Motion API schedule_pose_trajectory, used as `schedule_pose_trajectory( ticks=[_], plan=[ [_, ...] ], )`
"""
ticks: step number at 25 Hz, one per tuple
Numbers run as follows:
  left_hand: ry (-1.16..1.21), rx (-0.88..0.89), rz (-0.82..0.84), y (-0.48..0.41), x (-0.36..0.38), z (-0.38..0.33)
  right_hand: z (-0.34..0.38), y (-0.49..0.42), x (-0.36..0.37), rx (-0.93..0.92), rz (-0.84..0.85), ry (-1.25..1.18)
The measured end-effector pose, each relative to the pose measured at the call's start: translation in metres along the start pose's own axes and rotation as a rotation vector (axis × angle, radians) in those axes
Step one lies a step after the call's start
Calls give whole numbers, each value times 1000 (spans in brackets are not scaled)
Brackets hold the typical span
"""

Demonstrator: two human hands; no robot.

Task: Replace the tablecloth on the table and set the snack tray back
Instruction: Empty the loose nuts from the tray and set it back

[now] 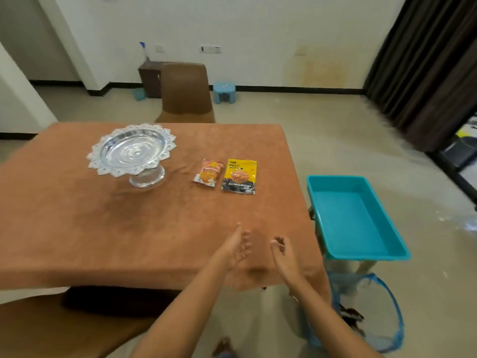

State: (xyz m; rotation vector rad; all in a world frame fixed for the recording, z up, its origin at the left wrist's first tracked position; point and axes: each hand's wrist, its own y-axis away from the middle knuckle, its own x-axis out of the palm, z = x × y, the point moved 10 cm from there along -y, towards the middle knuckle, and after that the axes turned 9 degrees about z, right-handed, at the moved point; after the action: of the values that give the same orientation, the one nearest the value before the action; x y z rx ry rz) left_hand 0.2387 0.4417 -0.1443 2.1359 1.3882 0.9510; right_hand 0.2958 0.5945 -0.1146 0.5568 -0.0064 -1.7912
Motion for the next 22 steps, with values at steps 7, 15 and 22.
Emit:
schedule_pose_trajectory(
  ticks=[7, 15, 22],
  plan=[
    [67, 69, -155, -6, -129, -55, 57, -63, 116, -93, 190, 154],
    [59, 105, -278, -34, -219, -102, 108, -153, 210, -101, 306, 256],
    [-76, 139, -333, -89, -259, -176, 138, -265, 238, 9, 219, 230]
  ],
)
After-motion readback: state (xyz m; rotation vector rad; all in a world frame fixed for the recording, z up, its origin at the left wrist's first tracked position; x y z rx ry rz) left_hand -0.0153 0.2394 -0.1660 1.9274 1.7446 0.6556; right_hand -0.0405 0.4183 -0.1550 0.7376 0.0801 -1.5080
